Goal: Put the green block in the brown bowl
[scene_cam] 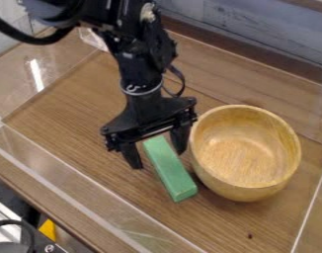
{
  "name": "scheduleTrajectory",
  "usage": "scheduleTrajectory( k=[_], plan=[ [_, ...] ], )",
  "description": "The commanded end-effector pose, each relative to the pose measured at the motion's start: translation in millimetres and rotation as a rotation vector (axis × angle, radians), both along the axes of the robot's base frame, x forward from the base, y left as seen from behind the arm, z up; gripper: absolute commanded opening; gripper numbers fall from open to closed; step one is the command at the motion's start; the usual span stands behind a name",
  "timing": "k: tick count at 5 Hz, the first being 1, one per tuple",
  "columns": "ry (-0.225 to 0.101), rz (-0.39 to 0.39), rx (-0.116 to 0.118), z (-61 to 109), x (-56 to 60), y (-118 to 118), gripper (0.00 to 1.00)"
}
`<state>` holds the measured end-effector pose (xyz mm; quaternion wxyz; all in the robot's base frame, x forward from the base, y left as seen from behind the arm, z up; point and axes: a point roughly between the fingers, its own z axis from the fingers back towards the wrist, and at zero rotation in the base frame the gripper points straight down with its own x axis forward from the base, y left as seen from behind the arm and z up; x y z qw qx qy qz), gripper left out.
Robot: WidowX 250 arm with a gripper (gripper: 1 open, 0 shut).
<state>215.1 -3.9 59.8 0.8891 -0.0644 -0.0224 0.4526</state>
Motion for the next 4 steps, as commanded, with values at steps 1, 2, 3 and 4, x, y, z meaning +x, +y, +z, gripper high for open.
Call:
scheduleTrajectory(
  k=[1,2,3,4],
  plan=[
    [-0.041,0.005,0.004,2.1,2.8,-4.2,1.0],
    [-0.042,0.018,0.009,-5.4,-3.3,-5.3,1.0],
    [-0.05,0.071,0.012,-8.2,-8.3,5.3,1.0],
    [-0.048,0.126,0.014,-10.4,-13.0,15.0,1.0]
  ],
)
